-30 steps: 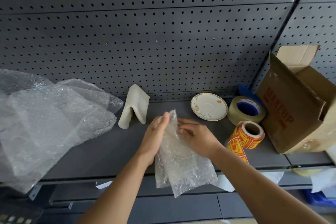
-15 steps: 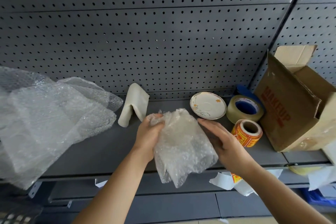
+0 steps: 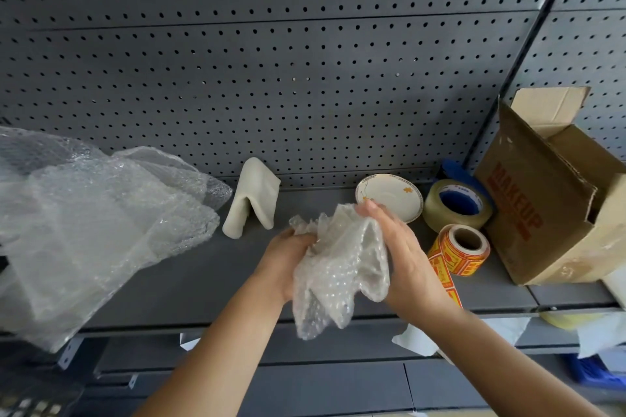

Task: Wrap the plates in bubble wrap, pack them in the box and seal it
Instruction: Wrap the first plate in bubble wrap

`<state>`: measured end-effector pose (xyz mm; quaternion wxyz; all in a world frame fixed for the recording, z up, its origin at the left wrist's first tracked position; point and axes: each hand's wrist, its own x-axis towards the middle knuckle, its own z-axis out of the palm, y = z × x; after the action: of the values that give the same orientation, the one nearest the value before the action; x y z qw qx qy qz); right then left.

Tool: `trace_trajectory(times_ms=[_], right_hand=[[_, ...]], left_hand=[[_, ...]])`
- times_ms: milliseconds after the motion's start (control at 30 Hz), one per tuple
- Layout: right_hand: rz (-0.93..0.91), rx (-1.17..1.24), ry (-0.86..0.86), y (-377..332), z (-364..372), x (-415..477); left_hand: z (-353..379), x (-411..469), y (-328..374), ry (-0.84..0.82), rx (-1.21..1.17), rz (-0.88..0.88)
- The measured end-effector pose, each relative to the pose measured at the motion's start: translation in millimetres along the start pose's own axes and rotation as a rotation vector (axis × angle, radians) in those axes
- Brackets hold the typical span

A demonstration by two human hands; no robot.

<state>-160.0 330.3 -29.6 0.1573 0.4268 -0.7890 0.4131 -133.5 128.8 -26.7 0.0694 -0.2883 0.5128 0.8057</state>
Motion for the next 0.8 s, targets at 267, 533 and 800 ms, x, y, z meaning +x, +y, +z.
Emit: trace_trajectory(times_ms=[267, 533, 800], right_hand=[[-0.034, 0.126, -0.287, 16.7, 11.1, 17.1], [0.127, 0.127, -0.390, 26.5, 25.4, 5.1], [0.196, 0.010, -0.436, 21.3, 32.7, 0.6]], left_hand=[[-7.9, 11.4, -4.0, 0.052, 0.136, 0.162], [-11.8, 15.6, -14.0, 0.140, 0.642, 0.427], [-38.8, 13.0, -25.2, 0.134, 1.076, 0.772]])
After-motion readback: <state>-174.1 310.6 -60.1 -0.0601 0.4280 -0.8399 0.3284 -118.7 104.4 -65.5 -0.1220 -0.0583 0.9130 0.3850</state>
